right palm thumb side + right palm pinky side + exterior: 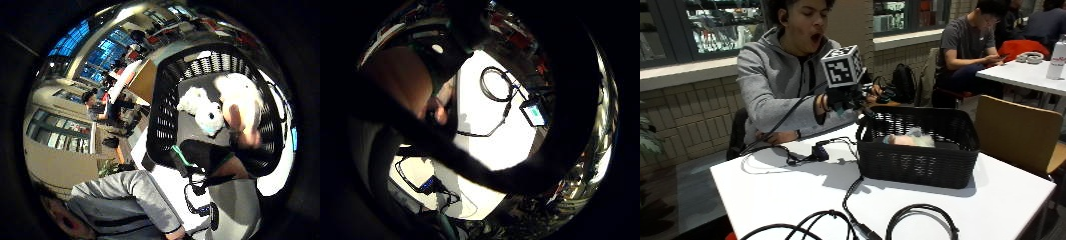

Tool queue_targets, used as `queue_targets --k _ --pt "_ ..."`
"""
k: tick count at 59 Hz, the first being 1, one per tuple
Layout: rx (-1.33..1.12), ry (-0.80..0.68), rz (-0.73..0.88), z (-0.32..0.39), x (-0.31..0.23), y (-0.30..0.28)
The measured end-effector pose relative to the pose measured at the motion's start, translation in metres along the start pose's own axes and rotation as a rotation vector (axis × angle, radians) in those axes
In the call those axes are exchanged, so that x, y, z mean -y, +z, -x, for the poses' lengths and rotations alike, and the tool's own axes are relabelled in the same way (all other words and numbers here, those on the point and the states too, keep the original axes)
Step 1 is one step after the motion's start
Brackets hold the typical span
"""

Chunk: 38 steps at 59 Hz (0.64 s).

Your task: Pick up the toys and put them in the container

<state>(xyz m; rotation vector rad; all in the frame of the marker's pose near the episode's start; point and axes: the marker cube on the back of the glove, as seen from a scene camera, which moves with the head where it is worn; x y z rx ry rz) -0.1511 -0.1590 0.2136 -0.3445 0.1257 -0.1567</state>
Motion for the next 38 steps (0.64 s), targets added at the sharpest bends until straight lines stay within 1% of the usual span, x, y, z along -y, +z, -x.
queue_targets --k 7,10,17,24,32,38 --pt "-0.041 0.025 0.017 -0.03 -0.038 -0.017" --pt "-0.067 0.059 0.016 -0.048 -0.059 -0.023" --pt "-0.101 0.222 0.001 -0.107 -0.105 -0.033" --pt "-0.007 0.397 0.038 -0.156 -0.165 -0.032" --pt "0.081 0.441 -0.015 -0.2 -0.217 -0.013" --pt "0.111 0.466 -0.048 -0.216 -0.236 -0.001"
